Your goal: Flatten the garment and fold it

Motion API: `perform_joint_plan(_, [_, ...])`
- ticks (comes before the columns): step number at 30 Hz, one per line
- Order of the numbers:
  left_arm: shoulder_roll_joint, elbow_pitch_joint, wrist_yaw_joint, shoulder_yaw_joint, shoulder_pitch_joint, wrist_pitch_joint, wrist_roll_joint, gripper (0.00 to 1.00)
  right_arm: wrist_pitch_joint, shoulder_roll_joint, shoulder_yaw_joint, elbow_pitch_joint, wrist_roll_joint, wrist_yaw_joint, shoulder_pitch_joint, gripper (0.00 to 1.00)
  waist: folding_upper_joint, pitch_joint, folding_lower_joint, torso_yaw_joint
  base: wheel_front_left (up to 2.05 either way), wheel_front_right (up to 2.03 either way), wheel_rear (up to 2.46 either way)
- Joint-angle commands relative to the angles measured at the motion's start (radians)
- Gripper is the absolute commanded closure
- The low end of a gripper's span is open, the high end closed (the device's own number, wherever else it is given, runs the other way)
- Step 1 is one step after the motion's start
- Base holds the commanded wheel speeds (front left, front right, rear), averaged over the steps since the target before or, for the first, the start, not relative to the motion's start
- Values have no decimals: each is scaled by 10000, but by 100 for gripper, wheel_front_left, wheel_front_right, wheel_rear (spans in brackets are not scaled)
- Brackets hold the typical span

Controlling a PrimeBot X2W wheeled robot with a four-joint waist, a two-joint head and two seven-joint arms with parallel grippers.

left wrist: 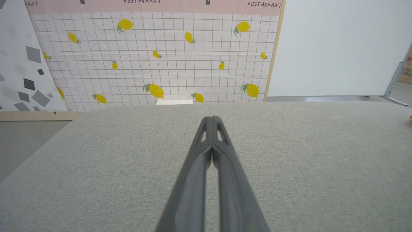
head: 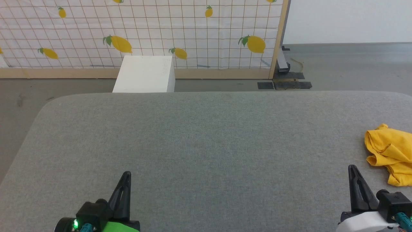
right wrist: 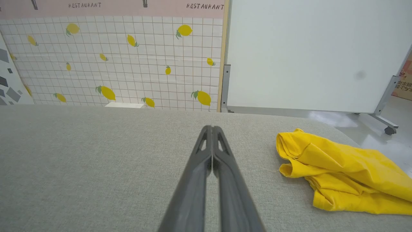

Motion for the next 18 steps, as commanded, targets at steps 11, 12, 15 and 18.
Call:
perform_joint_plan(11, [-69,-43,115,66,-147,272,161,100,257,0,177,-161,8,-2,-106,100,0,48,1,-20,0,0,0])
perform_joint_plan(12, [-74,-46,122,71,-156,290,171,100,275,0,189,-171,9,-2,-113,100,0,52,1,-22,0,0,0])
perform_joint_plan(15, [-89,-55,148,85,-188,353,206,100,338,0,230,-206,11,-2,-136,100,0,65,1,-27,0,0,0])
perform_joint_plan(18, [-103,-64,172,99,-218,411,238,100,396,0,268,-239,12,-3,-157,100,0,76,1,-32,0,0,0])
